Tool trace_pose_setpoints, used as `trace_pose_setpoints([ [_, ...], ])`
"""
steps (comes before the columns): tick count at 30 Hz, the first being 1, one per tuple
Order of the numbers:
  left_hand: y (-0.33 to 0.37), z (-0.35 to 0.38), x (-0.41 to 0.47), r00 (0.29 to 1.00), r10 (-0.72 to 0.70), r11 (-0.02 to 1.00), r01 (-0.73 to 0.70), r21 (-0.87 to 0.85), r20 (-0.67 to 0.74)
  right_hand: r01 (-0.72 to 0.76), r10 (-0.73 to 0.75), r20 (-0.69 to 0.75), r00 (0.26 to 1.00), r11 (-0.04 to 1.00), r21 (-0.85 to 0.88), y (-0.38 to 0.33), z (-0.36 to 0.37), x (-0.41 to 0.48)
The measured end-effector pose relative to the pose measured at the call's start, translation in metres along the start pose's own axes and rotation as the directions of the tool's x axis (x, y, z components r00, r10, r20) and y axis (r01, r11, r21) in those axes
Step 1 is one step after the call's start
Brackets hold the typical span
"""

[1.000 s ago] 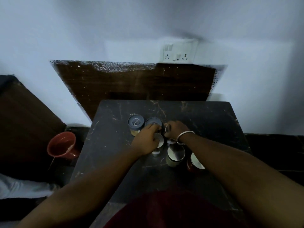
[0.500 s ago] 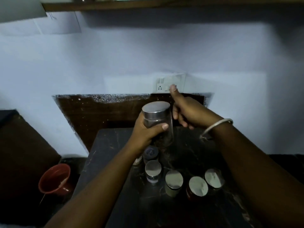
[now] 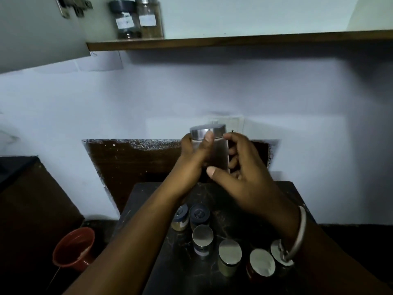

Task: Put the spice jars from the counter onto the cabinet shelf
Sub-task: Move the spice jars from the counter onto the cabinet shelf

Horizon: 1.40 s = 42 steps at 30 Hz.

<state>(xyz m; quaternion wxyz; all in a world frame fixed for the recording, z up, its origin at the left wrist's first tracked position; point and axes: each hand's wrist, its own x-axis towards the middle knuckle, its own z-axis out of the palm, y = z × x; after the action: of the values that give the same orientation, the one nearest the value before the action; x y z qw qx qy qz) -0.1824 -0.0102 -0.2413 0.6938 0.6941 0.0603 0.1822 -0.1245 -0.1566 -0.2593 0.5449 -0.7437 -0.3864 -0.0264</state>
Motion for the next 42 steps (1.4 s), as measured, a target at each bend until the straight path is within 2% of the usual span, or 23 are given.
trace_pose_setpoints([
  [2, 0.004, 0.000, -0.003, 0.994, -0.065, 0.997, 0.067, -0.026, 0.085, -0.021, 0.020, -0.020, 1.000, 0.998, -0.061, 0.003, 0.001, 0.001],
  [5, 0.014, -0.004, -0.009, 0.992, 0.005, 1.000, -0.005, 0.002, 0.128, -0.070, 0.068, -0.038, 0.997, 0.997, -0.030, 0.001, -0.008, 0.010],
  [8, 0.025, -0.011, -0.011, 0.991, 0.133, 0.990, -0.132, -0.045, 0.032, -0.035, 0.049, -0.039, 0.998, 0.948, 0.315, 0.000, -0.018, 0.021],
  [11, 0.034, -0.014, -0.004, 0.971, 0.223, 0.971, -0.229, -0.071, -0.086, -0.080, 0.067, 0.046, 0.997, 0.735, 0.674, -0.003, -0.022, 0.027],
  [12, 0.036, -0.014, -0.002, 0.969, 0.224, 0.972, -0.230, -0.054, -0.104, -0.095, 0.065, 0.070, 0.995, 0.676, 0.731, -0.004, -0.021, 0.027],
  [14, 0.041, -0.011, 0.004, 0.973, 0.221, 0.975, -0.223, -0.017, -0.070, -0.097, 0.050, 0.084, 0.995, 0.641, 0.762, -0.007, -0.017, 0.029],
  [16, 0.043, -0.006, 0.009, 0.981, 0.195, 0.979, -0.196, -0.063, -0.011, -0.082, 0.035, 0.078, 0.996, 0.654, 0.752, -0.010, -0.013, 0.030],
  [19, 0.046, 0.003, 0.010, 0.991, 0.132, 0.954, -0.130, -0.269, -0.011, -0.022, -0.015, 0.046, 0.999, 0.714, 0.700, -0.013, -0.010, 0.033],
  [21, 0.047, 0.006, 0.011, 0.994, 0.105, 0.937, -0.104, -0.334, -0.013, 0.013, -0.045, 0.030, 0.999, 0.747, 0.665, -0.018, -0.011, 0.034],
  [28, 0.073, 0.015, 0.018, 0.990, 0.126, 0.973, -0.136, -0.184, -0.068, 0.101, -0.110, -0.018, 0.994, 0.817, 0.568, -0.037, -0.020, 0.040],
  [33, 0.107, 0.007, 0.040, 0.986, 0.142, 0.960, -0.158, -0.233, -0.086, 0.161, -0.155, -0.045, 0.987, 0.952, 0.261, -0.068, -0.047, 0.069],
  [37, 0.144, -0.006, 0.067, 0.958, 0.274, 0.947, -0.284, -0.152, -0.085, 0.285, -0.278, -0.085, 0.957, 0.954, 0.089, -0.103, -0.068, 0.105],
  [42, 0.188, -0.028, 0.113, 0.921, 0.381, 0.923, -0.384, -0.033, -0.085, 0.379, -0.380, 0.002, 0.925, 0.921, -0.088, -0.146, -0.081, 0.173],
])
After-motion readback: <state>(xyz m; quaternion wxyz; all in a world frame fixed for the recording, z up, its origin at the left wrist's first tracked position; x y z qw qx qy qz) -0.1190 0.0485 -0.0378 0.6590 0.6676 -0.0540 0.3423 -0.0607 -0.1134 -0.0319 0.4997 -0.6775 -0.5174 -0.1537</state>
